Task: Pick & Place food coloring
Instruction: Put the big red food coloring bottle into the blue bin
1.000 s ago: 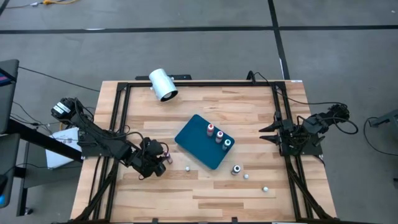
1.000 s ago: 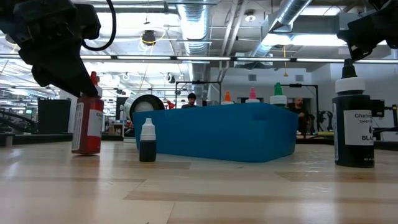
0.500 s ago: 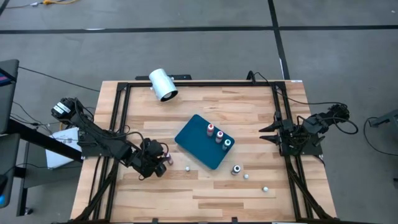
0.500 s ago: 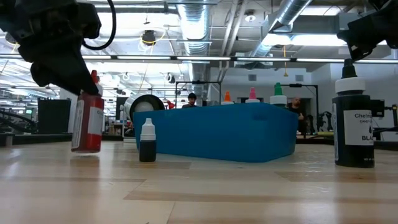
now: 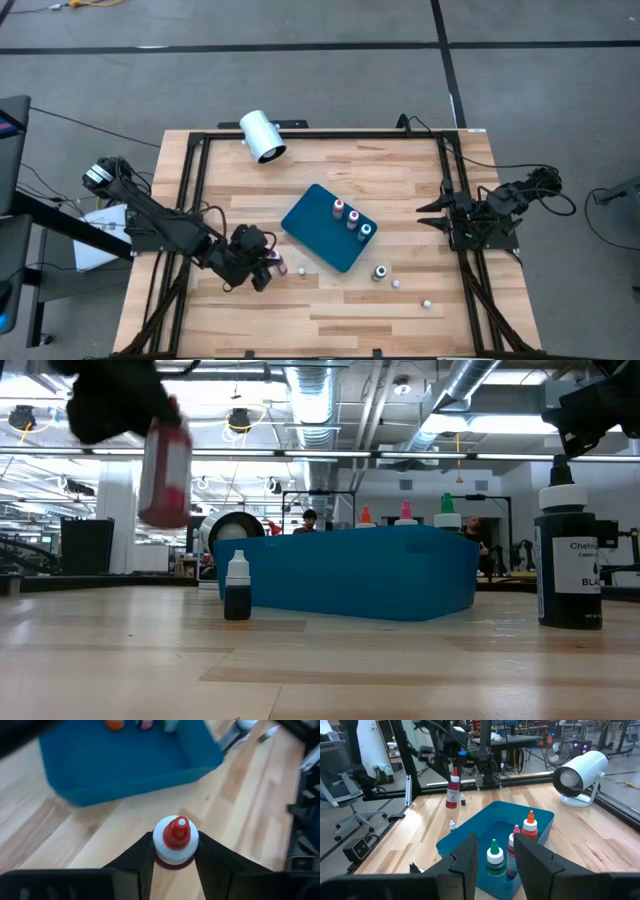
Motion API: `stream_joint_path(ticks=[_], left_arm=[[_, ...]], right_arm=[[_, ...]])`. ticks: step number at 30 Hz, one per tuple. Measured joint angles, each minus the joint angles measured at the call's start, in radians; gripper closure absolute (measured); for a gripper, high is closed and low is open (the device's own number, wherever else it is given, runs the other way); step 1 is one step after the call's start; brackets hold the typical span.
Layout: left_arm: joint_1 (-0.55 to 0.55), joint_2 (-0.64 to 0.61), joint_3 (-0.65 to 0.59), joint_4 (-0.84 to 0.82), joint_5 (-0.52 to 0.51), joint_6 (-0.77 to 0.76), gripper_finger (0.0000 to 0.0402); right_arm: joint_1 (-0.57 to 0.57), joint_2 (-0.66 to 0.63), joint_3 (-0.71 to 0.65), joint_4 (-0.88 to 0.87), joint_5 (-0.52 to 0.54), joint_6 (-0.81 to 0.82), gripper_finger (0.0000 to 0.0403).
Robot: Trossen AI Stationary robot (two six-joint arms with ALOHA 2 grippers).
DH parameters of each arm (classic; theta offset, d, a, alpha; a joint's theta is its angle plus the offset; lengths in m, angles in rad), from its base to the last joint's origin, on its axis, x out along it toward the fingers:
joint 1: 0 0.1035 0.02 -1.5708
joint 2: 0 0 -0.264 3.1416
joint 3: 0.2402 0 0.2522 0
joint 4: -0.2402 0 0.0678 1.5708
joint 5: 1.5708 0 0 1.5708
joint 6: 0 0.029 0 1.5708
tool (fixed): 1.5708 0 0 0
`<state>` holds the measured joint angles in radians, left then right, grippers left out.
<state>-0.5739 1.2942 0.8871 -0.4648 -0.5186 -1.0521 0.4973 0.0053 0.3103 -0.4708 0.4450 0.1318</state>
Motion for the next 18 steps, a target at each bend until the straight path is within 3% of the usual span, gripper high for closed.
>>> stream_joint_path(ticks=[11, 18], left_arm=[[0.0, 0.0, 0.175, -0.044, -0.001, 0.071, 0.0288], [0.008, 0.0, 0.209, -0.055, -0.006, 0.114, 0.0287]], right_arm=[[0.0, 0.0, 0.0, 0.0, 0.0, 0.0, 0.0289], [0.0, 0.0, 0.0, 0.0, 0.0, 0.0, 0.0289]])
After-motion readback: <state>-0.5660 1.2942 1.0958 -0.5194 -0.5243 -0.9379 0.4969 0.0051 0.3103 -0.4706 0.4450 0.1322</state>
